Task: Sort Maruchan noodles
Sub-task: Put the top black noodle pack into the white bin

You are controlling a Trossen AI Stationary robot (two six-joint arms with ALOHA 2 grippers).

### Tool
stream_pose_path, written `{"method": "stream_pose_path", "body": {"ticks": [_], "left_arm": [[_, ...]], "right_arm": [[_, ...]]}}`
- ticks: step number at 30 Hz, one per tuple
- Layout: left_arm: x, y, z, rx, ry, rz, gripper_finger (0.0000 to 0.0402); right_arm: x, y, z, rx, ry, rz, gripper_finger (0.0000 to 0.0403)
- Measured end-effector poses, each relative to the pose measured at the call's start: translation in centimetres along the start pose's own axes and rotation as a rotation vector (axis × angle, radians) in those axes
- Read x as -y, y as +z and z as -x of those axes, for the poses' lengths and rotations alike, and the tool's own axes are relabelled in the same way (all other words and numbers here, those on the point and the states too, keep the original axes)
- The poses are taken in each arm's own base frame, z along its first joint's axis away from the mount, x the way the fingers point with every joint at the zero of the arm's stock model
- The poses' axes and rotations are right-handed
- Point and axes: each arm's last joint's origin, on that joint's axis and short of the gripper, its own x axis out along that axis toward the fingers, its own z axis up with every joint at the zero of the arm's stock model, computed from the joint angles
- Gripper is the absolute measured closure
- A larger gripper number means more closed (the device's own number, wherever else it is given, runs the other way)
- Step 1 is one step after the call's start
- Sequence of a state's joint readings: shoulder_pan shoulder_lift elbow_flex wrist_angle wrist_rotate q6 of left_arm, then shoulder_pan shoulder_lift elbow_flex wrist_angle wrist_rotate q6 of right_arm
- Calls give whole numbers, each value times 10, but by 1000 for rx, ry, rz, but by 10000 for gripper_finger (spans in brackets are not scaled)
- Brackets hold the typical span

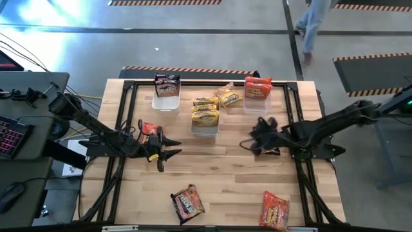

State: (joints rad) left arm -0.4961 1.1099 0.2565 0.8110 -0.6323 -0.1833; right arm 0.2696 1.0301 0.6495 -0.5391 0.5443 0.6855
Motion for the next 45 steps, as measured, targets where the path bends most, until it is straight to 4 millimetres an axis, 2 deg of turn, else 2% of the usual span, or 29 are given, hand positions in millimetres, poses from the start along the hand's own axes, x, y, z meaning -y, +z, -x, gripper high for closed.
{"method": "stream_pose_path", "body": {"ticks": [6,10,14,20,25,32,39,42,45], "left_arm": [[0,0,0,-3,0,47,271],[1,-1,0,-11,-29,58,271],[2,-1,0,-17,-53,74,271],[2,-1,0,-17,-54,74,271],[1,-1,0,-18,-53,73,271],[1,-1,0,-18,-52,73,271],[1,-1,0,-18,-52,73,271],[1,-1,0,-18,-52,73,271],[1,-1,0,-18,-52,73,271]], "right_arm": [[30,-16,-3,-162,-291,-275,345],[39,-24,-9,-260,-433,-330,322],[37,-28,-24,-335,-478,-330,335],[27,-36,-47,-431,-487,-311,395],[17,-38,-65,-431,-423,-282,388],[-16,-26,-78,-314,-81,-216,398],[-53,-22,-69,-253,277,-98,395],[-66,-19,-59,-248,316,-45,371],[-70,-17,-49,-260,226,-12,330]]}}
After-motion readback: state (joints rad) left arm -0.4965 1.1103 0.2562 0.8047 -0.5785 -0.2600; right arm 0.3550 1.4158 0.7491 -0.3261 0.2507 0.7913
